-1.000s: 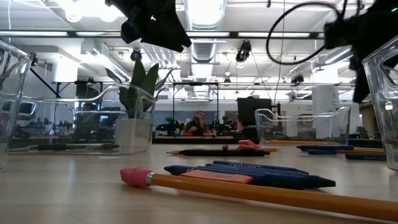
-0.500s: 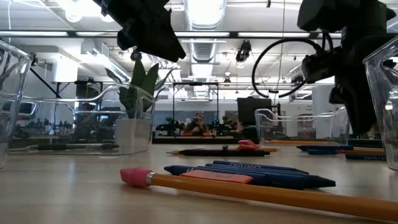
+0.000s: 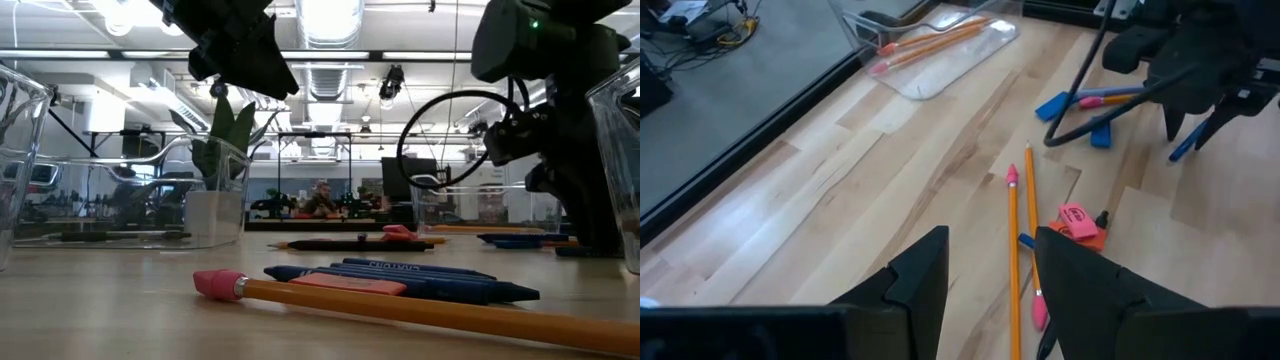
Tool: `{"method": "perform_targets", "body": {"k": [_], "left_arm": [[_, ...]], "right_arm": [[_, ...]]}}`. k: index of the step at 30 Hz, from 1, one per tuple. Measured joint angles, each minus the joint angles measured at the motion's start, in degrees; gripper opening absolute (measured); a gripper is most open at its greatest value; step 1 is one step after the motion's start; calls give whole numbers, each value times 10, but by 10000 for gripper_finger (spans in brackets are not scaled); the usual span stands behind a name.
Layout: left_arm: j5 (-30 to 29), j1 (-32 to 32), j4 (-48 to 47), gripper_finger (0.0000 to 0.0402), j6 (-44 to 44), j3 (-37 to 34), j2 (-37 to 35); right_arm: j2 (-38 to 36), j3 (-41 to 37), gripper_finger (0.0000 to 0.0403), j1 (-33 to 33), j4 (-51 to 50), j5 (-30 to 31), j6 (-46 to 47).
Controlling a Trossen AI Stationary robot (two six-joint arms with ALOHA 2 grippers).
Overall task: Sort crayons/erasers/pens/pencils in bins
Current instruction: Put the blue crayon into the bottom right transparent bin
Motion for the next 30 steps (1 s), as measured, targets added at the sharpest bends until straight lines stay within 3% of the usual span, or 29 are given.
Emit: {"method": "perform_targets", "body": {"k": [12, 20, 30], "left_arm": [[0, 0, 0, 137, 0, 0, 0], [0, 0, 1, 137, 0, 0, 0], [0, 0, 3, 137, 0, 0, 0]], "right_arm": [[1, 0, 18, 4, -6, 37, 13], [-14, 4, 16, 7, -9, 39, 13], [-105, 7, 14, 7, -12, 88, 24]]}}
